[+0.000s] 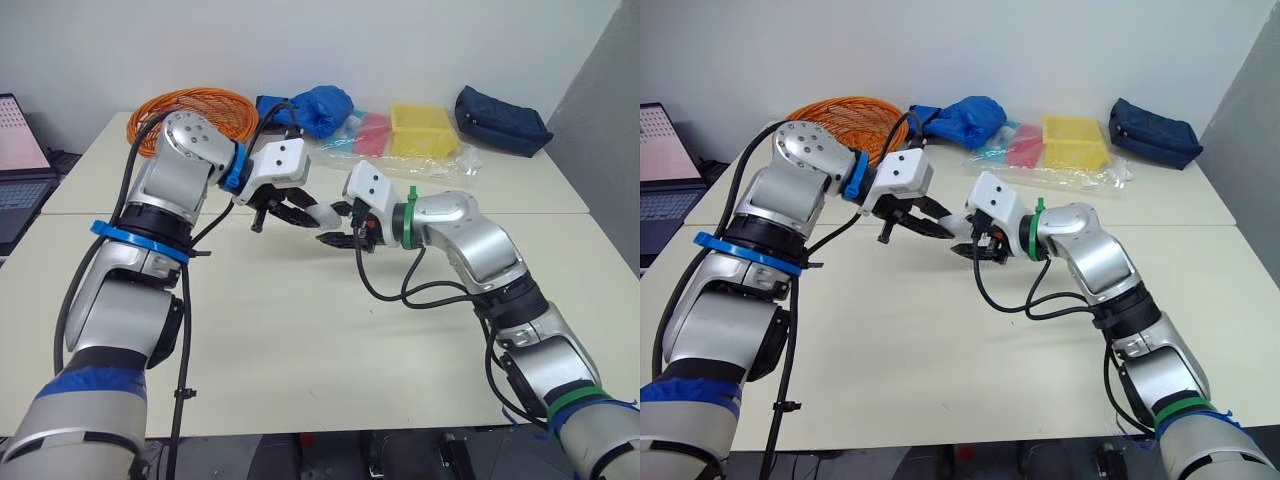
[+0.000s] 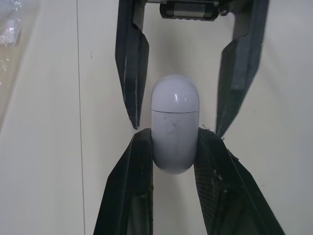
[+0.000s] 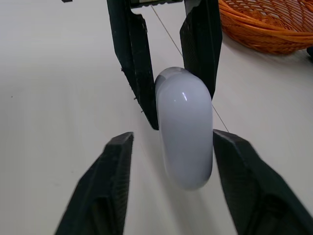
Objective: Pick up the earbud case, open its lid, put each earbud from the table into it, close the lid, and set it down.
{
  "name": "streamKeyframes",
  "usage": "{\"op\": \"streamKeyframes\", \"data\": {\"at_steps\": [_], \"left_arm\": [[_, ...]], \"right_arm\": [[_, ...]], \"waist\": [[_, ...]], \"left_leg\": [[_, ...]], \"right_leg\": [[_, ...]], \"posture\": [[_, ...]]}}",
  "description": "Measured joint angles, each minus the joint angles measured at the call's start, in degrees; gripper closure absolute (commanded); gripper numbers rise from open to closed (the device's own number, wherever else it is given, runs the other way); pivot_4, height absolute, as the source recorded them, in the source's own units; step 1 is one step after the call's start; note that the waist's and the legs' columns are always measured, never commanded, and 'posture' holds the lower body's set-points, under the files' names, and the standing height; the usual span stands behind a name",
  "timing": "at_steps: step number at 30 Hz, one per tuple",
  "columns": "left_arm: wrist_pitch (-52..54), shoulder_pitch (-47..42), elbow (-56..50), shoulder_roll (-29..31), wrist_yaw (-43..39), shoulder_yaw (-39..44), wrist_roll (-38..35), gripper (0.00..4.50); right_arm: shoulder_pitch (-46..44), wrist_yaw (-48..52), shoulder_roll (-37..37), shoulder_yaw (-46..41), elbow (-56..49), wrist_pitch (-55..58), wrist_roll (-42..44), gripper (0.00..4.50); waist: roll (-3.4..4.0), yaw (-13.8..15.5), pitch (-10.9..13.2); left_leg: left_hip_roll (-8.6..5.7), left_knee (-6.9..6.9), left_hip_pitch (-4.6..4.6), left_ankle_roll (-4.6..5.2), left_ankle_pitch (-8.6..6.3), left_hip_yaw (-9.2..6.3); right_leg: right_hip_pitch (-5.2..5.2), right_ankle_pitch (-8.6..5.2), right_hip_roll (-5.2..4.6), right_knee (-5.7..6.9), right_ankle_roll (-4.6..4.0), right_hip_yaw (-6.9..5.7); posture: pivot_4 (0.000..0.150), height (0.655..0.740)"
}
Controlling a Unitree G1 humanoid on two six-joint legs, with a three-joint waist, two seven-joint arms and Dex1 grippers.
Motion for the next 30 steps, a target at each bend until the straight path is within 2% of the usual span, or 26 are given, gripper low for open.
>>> {"op": "streamKeyframes", "data": {"at_steps": [2, 3, 8, 11, 16, 22, 24, 30], "left_arm": [[2.9, 2.3, -1.7, 0.4, 0.1, 1.7, -1.8, 3.72], [5.2, 4.0, -3.0, 1.0, 0.6, 2.9, -3.0, 3.72], [13.6, 11.6, -11.0, 2.2, 3.8, 8.6, -8.0, 3.72], [24.3, 21.5, -23.7, -1.1, 10.9, 17.0, -17.6, 3.72], [32.2, 34.6, -40.0, -5.2, 20.7, 20.7, -25.0, 3.72], [34.5, 35.6, -46.5, -5.7, 27.5, 20.8, -27.7, 3.72], [34.8, 35.6, -46.6, -5.6, 28.2, 20.8, -28.6, 3.72], [35.2, 35.6, -46.6, -4.5, 28.6, 20.6, -29.6, 3.72]], "right_arm": [[1.2, 1.7, -2.6, -2.3, -2.2, 0.2, 1.9, 0.12], [1.9, 2.3, -4.4, -4.2, -3.7, 0.6, 3.2, 0.02], [3.0, 2.2, -6.0, -11.4, -8.1, 2.7, 8.4, 0.02], [5.7, 1.0, -5.9, -14.0, -10.3, 0.4, 9.6, 0.02], [6.5, 2.1, -6.7, -14.2, -12.1, -3.9, 10.2, 0.02], [6.6, 3.6, -7.9, -11.8, -12.3, -4.6, 10.2, 0.02], [6.6, 4.4, -8.0, -11.7, -12.3, -4.6, 10.4, 0.02], [6.6, 5.6, -8.3, -10.9, -11.6, -4.6, 10.6, 0.02]], "waist": [[0.0, 0.0, 0.0], [0.0, 0.0, 0.0], [0.0, -0.1, 0.0], [0.01, 0.0, 0.0], [0.01, 0.0, 0.0], [0.01, 0.1, 0.0], [0.01, 0.1, 0.0], [0.01, 0.1, 0.0]], "left_leg": [[-0.01, 0.0, -0.01, 0.0, 0.0, 0.02], [-0.02, 0.0, -0.01, 0.0, 0.0, 0.02], [0.02, 0.0, 0.03, 0.0, 0.0, -0.06], [0.03, 0.01, 0.11, -0.01, 0.01, -0.08], [0.01, 0.12, 0.14, -0.01, 0.01, -0.1], [-0.03, 0.15, 0.68, 0.05, 0.06, -0.04], [-0.02, 0.1, 1.0, 0.05, 0.06, -0.03], [-0.01, 0.04, 1.07, 0.05, 0.06, -0.02]], "right_leg": [[0.0, 0.0, -0.03, -0.01, 0.0, 0.0], [0.01, 0.0, -0.05, -0.02, 0.0, 0.0], [0.02, 0.0, -0.02, 0.05, -0.01, 0.02], [0.1, -0.01, -0.05, 0.09, -0.01, 0.09], [0.16, 0.01, -0.06, 0.14, -0.01, 0.09], [0.71, -0.15, -0.05, 0.08, 0.27, 0.15], [1.03, -0.15, -0.05, 0.02, 0.27, 0.14], [1.06, -0.16, -0.04, 0.02, 0.26, 0.17]], "posture": [[0.15, 0.74], [0.15, 0.74], [0.15, 0.74], [0.15, 0.74], [0.15, 0.74], [0.15, 0.74], [0.15, 0.74], [0.15, 0.74]]}}
